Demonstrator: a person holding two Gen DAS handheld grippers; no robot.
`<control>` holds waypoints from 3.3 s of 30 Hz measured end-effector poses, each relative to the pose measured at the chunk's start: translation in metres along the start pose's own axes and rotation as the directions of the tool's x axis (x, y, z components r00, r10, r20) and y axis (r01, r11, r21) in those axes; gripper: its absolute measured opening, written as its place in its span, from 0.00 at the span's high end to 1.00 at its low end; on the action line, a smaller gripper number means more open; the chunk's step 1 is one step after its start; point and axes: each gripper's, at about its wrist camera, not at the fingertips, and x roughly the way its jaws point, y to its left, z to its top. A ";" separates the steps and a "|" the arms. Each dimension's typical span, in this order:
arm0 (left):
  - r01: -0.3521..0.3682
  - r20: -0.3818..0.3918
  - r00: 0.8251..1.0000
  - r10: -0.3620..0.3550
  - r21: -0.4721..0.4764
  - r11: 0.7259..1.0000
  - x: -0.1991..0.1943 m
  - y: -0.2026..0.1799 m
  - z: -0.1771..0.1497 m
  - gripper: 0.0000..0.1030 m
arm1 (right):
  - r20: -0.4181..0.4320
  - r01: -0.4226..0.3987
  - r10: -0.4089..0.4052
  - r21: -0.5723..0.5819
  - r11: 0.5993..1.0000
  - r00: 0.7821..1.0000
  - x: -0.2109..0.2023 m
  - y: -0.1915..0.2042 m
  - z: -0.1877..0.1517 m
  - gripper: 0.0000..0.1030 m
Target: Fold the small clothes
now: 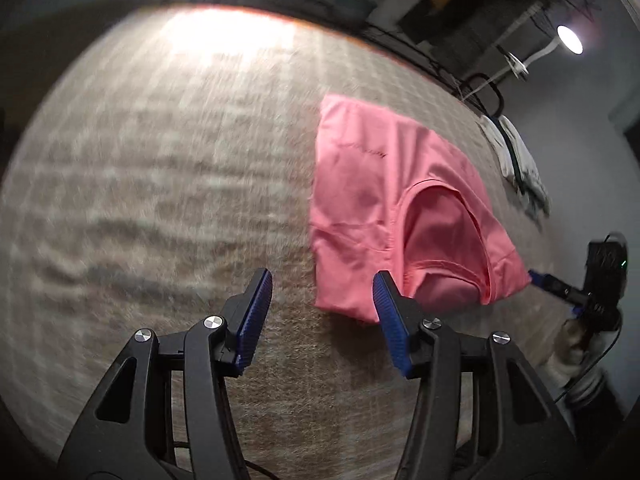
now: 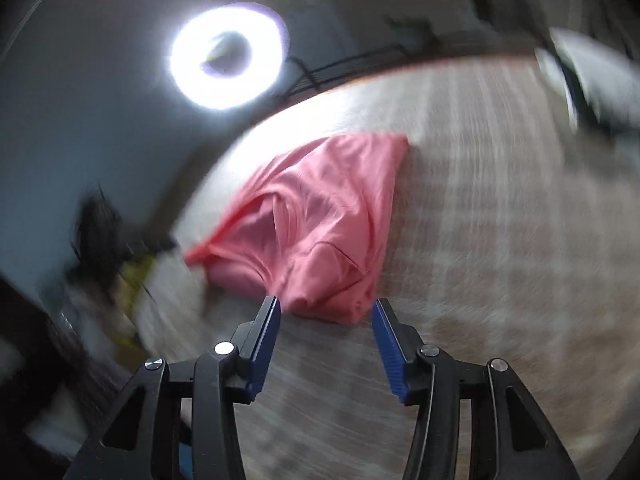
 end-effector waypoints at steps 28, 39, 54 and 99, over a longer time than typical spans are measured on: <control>-0.179 0.017 0.984 0.178 0.113 0.977 -0.012 -0.030 -0.040 1.00 | -0.092 -0.127 0.143 0.159 0.979 0.985 0.030 -0.022 -0.009 0.64; -0.134 0.068 0.991 0.116 0.448 0.884 0.022 -0.139 -0.055 0.59 | -0.038 -0.271 0.292 0.275 0.922 0.956 0.044 -0.038 -0.002 0.51; 0.077 -0.059 0.997 -0.058 0.410 0.909 0.088 -0.187 -0.032 0.59 | 0.094 -0.252 0.234 0.335 0.908 0.968 0.076 -0.087 0.095 0.48; -0.266 0.107 0.962 0.252 0.587 0.765 0.035 -0.109 -0.072 0.60 | 0.009 0.228 -0.299 -0.668 0.708 0.954 0.105 0.106 -0.026 0.56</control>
